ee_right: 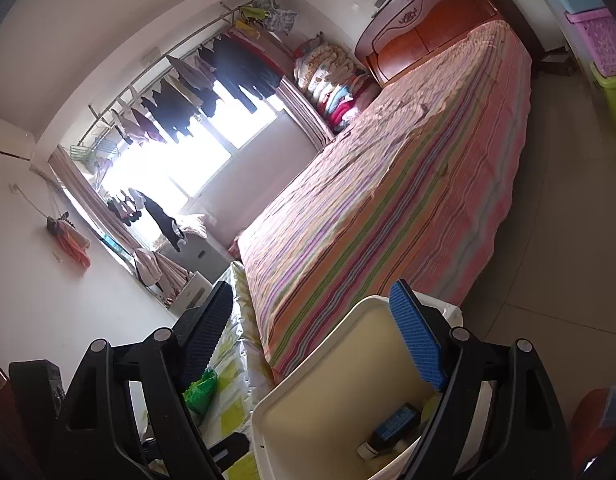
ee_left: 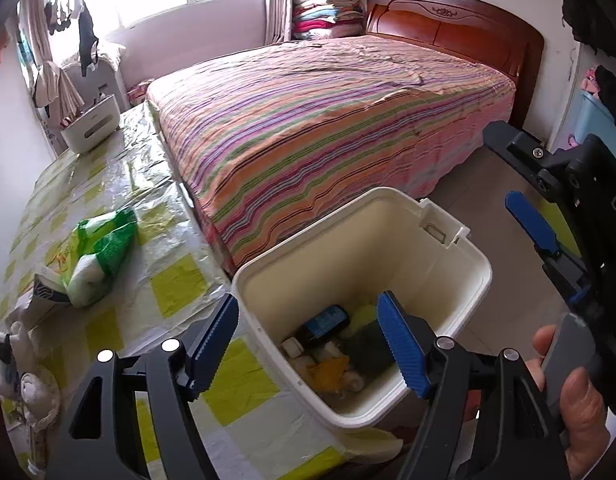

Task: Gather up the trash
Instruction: 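Drop the bottle and snack bag into the cream bin with both tools, then close the right tool on the green-and-white bag while the left tool grasps the white tube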

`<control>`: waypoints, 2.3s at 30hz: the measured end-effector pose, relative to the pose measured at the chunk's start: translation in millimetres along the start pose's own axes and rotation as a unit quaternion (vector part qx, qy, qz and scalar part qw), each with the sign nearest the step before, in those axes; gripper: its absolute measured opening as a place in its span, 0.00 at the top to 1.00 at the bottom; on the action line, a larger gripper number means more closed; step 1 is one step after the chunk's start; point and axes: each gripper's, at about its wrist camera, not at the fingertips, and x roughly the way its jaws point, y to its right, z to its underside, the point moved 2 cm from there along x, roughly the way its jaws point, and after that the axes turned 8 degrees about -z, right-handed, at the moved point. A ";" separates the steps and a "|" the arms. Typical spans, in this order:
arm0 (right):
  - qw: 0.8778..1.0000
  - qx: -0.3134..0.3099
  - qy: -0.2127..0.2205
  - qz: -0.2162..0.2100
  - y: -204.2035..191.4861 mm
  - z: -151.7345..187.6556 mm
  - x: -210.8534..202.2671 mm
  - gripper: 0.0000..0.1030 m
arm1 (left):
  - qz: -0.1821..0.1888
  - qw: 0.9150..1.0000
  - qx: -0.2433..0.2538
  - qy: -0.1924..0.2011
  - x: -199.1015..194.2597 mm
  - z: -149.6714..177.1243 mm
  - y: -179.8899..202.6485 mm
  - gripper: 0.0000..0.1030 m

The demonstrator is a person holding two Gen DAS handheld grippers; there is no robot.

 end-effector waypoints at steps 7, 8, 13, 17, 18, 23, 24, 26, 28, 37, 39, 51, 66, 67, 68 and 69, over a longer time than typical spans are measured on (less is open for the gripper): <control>1.000 -0.009 -0.013 -0.006 -7.7 4.4 6.3 0.23 | -0.009 1.000 -0.026 0.001 -8.6 12.4 -20.7 0.32; 1.000 -0.010 -0.015 -0.007 -8.7 5.0 7.0 0.23 | -0.011 1.000 -0.028 0.000 -9.9 15.5 -24.5 0.32; 0.999 -0.020 -0.034 -0.011 -15.3 11.8 15.9 0.22 | -0.020 0.999 -0.039 -0.003 -15.2 26.9 -39.2 0.32; 0.998 -0.034 -0.049 -0.018 -27.5 20.6 23.3 0.22 | -0.032 0.998 -0.055 -0.003 -20.2 38.4 -56.9 0.32; 0.998 -0.040 -0.054 -0.020 -31.4 23.0 25.4 0.22 | -0.034 0.998 -0.059 -0.005 -21.2 41.7 -62.2 0.32; 0.994 -0.062 -0.086 -0.028 -49.5 39.6 40.8 0.22 | -0.059 0.995 -0.076 -0.007 -27.6 58.5 -88.9 0.32; 0.993 -0.065 -0.093 -0.031 -52.8 44.0 44.6 0.22 | -0.066 0.995 -0.079 -0.007 -29.4 62.5 -95.0 0.32; 0.991 -0.074 -0.108 -0.037 -62.5 53.3 52.1 0.21 | -0.077 0.993 -0.086 -0.005 -33.2 70.0 -106.2 0.32; 0.988 -0.088 -0.122 -0.042 -73.8 62.3 58.1 0.21 | -0.085 0.992 -0.093 -0.006 -36.0 77.9 -116.8 0.32; 0.970 -0.098 -0.210 -0.074 -113.9 111.0 99.0 0.21 | -0.117 0.985 -0.124 -0.018 -44.8 111.8 -162.6 0.32; 0.964 -0.097 -0.235 -0.078 -122.8 124.4 111.5 0.20 | -0.123 0.984 -0.130 -0.022 -46.2 119.2 -171.4 0.32; 0.941 -0.106 -0.309 -0.083 -175.8 165.6 170.9 0.15 | -0.162 0.970 -0.177 -0.027 -67.5 161.7 -220.2 0.32; 0.923 -0.137 -0.358 -0.044 -191.0 203.2 225.0 0.15 | -0.206 0.952 -0.225 -0.019 -89.5 186.5 -276.5 0.32; 0.922 -0.137 -0.360 -0.043 -191.5 204.8 226.8 0.15 | -0.208 0.951 -0.228 -0.020 -89.4 187.1 -281.4 0.32; 0.921 -0.137 -0.362 -0.040 -192.0 206.7 229.2 0.15 | -0.210 0.950 -0.231 -0.022 -88.4 187.7 -288.5 0.32; 0.920 -0.136 -0.364 -0.039 -192.9 208.7 232.0 0.15 | -0.211 0.949 -0.234 -0.024 -87.8 188.4 -292.8 0.32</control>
